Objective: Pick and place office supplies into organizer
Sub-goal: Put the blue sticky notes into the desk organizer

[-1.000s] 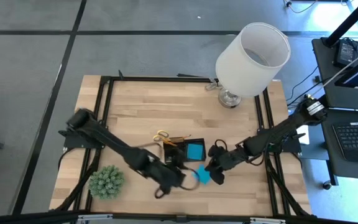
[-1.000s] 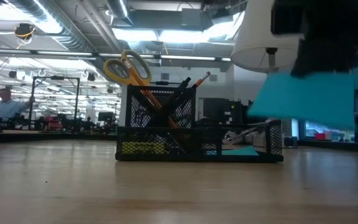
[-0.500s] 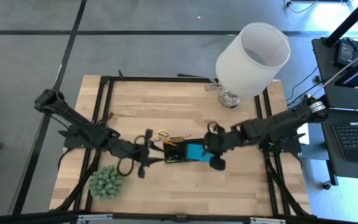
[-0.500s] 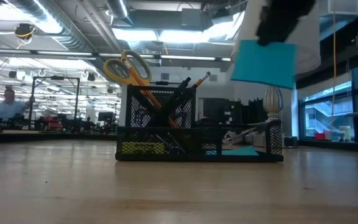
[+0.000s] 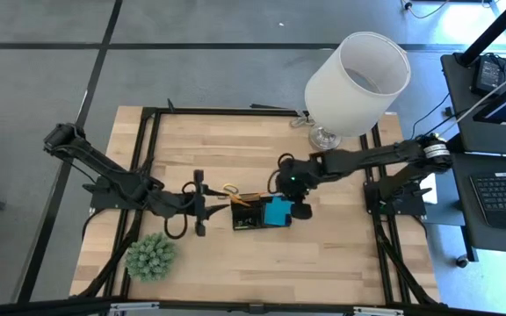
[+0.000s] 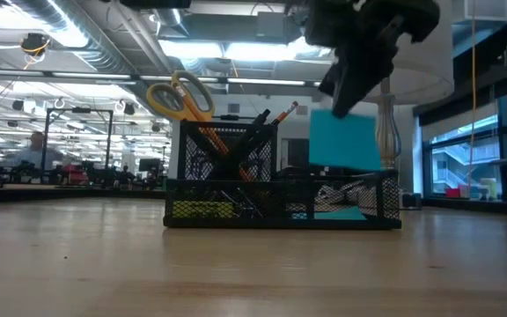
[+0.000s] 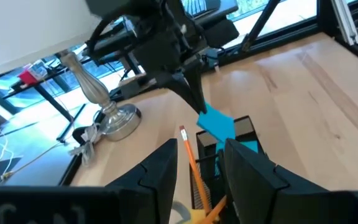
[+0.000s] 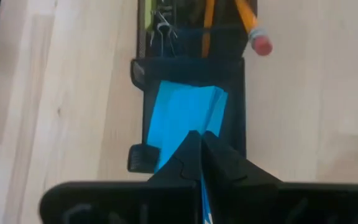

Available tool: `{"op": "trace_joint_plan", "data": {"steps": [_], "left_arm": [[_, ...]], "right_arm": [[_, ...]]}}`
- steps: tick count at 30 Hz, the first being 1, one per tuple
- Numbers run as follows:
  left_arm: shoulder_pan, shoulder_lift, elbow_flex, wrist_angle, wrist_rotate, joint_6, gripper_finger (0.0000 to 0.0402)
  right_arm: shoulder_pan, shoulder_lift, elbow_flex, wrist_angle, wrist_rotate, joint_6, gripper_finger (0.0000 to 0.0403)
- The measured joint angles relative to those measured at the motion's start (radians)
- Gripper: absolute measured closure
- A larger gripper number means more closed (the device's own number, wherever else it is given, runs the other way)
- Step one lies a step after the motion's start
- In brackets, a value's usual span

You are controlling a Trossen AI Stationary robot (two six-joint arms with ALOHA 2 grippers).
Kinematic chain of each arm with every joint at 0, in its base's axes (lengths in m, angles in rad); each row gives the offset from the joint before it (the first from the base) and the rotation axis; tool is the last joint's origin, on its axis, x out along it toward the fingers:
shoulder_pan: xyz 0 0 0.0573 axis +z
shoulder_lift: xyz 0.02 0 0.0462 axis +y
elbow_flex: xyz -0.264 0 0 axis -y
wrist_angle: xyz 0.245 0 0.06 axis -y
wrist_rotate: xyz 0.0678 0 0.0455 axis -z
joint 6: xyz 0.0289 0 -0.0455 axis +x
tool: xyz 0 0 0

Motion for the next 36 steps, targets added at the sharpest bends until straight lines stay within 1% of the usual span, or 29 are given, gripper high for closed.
{"op": "trace_joint_plan", "data": {"steps": [5,13,18,23,27,36], "left_arm": [[0.0,0.0,-0.014,-0.001,-0.005,0.001,0.0274],[0.012,0.0,-0.014,-0.001,-0.006,0.016,0.0274],[0.034,0.001,-0.014,-0.001,-0.006,0.019,0.0274],[0.064,0.001,-0.014,-0.007,-0.006,0.019,0.0274],[0.09,0.001,-0.014,-0.008,-0.006,0.019,0.0274],[0.132,0.001,-0.014,-0.009,-0.005,0.006,0.0274]], "right_arm": [[-0.007,0.062,0.0,0.009,-0.045,-0.026,0.0397],[0.004,0.144,0.0,0.078,-0.053,-0.005,0.0397],[0.005,0.204,0.0,0.083,-0.101,-0.01,0.0396],[0.004,0.245,0.001,0.089,-0.098,-0.053,0.0396],[0.004,0.249,0.002,0.092,-0.091,-0.059,0.0392],[0.005,0.246,0.001,0.092,-0.051,-0.058,0.036]]}}
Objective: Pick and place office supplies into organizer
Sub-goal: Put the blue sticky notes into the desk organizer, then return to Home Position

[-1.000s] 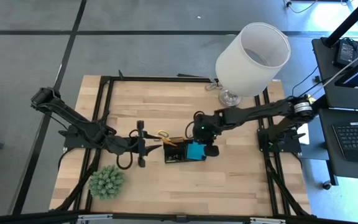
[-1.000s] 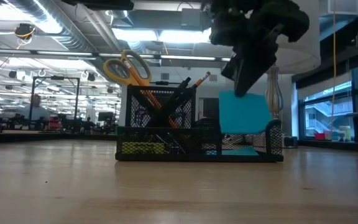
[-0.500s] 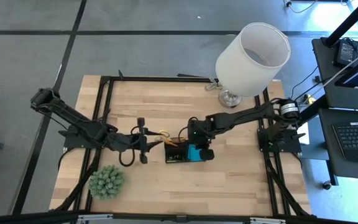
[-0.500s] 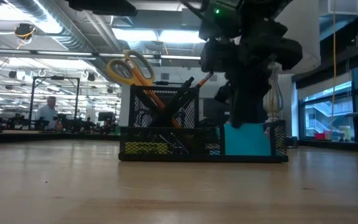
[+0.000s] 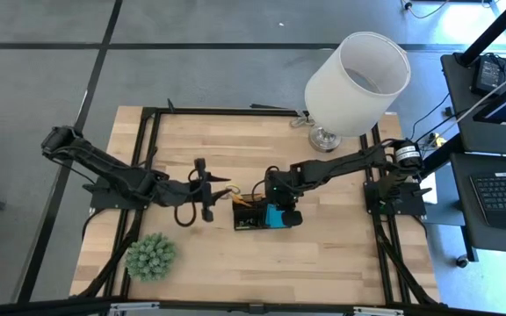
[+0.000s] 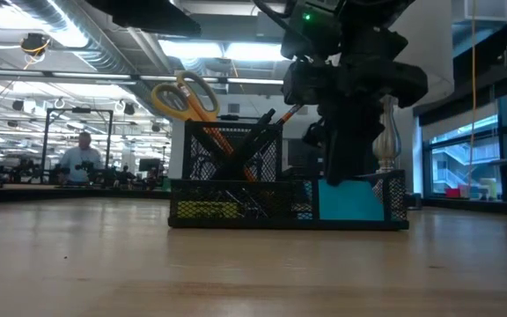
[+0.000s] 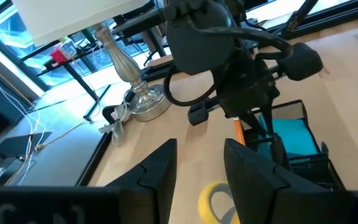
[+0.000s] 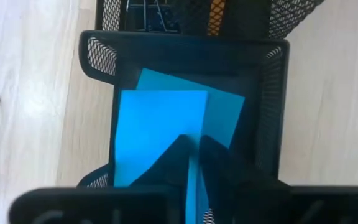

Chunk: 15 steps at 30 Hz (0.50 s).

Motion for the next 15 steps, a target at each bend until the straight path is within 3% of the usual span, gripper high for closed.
{"op": "trace_joint_plan", "data": {"steps": [10,15], "left_arm": [[0.003,0.0,0.0,0.0,0.001,-0.008,0.0274],[-0.003,0.0,0.0,-0.003,0.029,-0.012,0.0274]], "right_arm": [[0.0,0.0,0.003,-0.021,0.007,0.006,0.0283],[0.0,0.0,0.08,-0.201,0.039,0.074,0.0264]]}}
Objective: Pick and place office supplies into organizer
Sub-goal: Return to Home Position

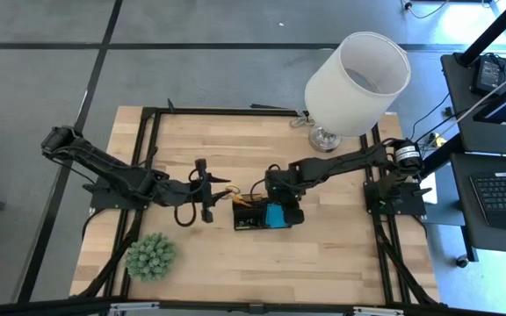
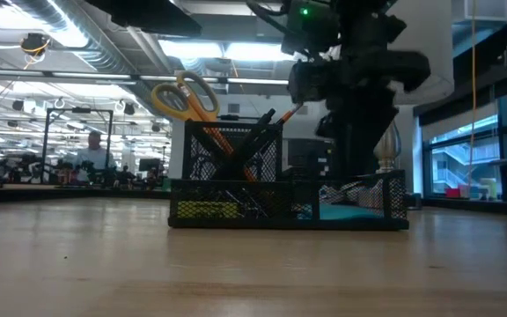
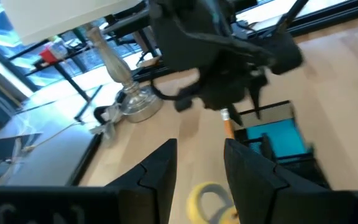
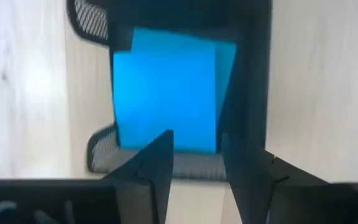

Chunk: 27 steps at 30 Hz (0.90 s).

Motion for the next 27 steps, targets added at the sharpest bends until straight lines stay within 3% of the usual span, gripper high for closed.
{"op": "trace_joint_plan", "data": {"steps": [4,9,14,19,27], "left_arm": [[-0.01,0.0,0.0,0.0,0.037,-0.042,0.0274],[-0.01,0.0,0.0,-0.004,0.058,-0.084,0.0274],[-0.007,-0.015,0.0,-0.027,0.08,-0.134,0.0274],[0.042,-0.085,-0.038,0.004,0.221,-0.102,0.0274],[0.238,-0.342,-0.221,0.063,0.419,-0.15,0.0274]], "right_arm": [[0.0,-0.022,0.058,-0.127,0.001,0.032,0.0264],[0.011,-0.17,0.035,-0.075,0.003,0.039,0.0265],[0.034,-0.409,-0.113,0.177,0.004,0.059,0.0266],[0.06,-0.647,-0.362,0.487,0.057,0.074,0.0266],[0.068,-0.899,-0.654,0.791,0.082,0.032,0.0266]]}}
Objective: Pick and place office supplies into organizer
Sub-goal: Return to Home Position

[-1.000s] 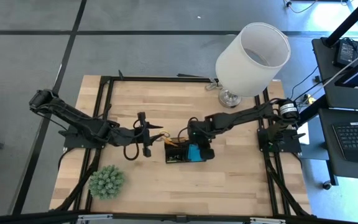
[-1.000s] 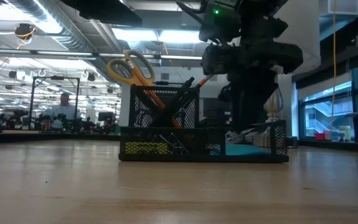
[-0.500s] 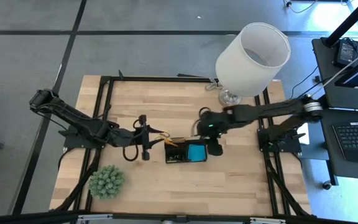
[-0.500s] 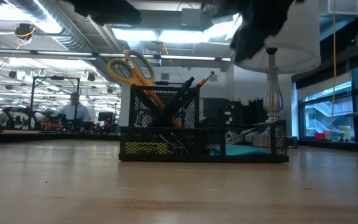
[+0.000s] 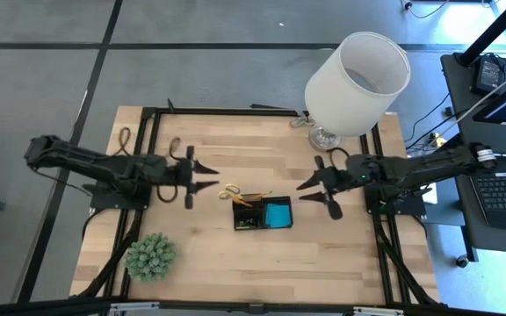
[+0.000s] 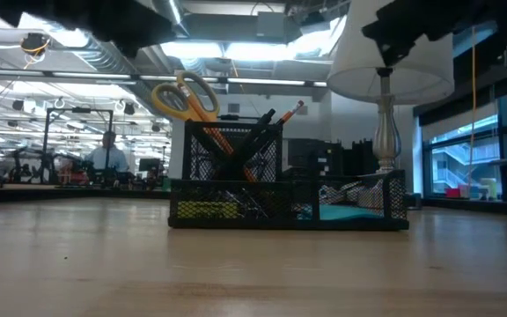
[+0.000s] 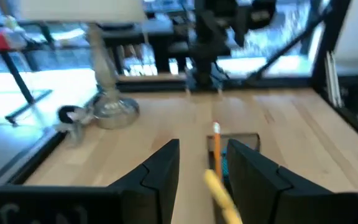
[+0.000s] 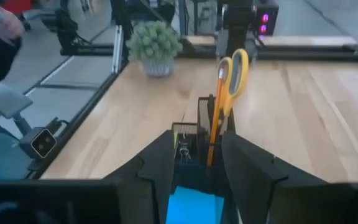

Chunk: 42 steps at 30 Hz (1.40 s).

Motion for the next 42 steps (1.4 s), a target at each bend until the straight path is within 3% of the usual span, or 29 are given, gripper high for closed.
{"op": "trace_joint_plan", "data": {"steps": [9,12,21,29,38,42], "left_arm": [[0.104,-0.342,-0.184,0.005,0.033,-0.018,0.0274],[0.11,-0.457,-0.211,-0.043,0.028,-0.027,0.0274],[0.11,-0.687,-0.268,-0.173,-0.001,-0.053,0.0274],[0.11,-0.785,-0.269,-0.262,-0.001,-0.054,0.0274],[0.11,-0.797,-0.269,-0.32,-0.003,-0.067,0.0274],[0.11,-0.801,-0.318,-0.263,-0.005,-0.065,0.0274]], "right_arm": [[0.0,-0.218,-0.141,0.013,0.042,0.01,0.0266],[-0.001,-0.293,-0.185,0.01,0.113,0.026,0.0266],[-0.003,-0.5,-0.316,0.009,0.141,0.021,0.0266],[-0.002,-0.677,-0.409,-0.005,0.14,0.025,0.0266],[-0.002,-0.801,-0.495,0.004,0.14,0.026,0.0266],[-0.002,-0.831,-0.552,0.062,0.14,0.03,0.0266]]}}
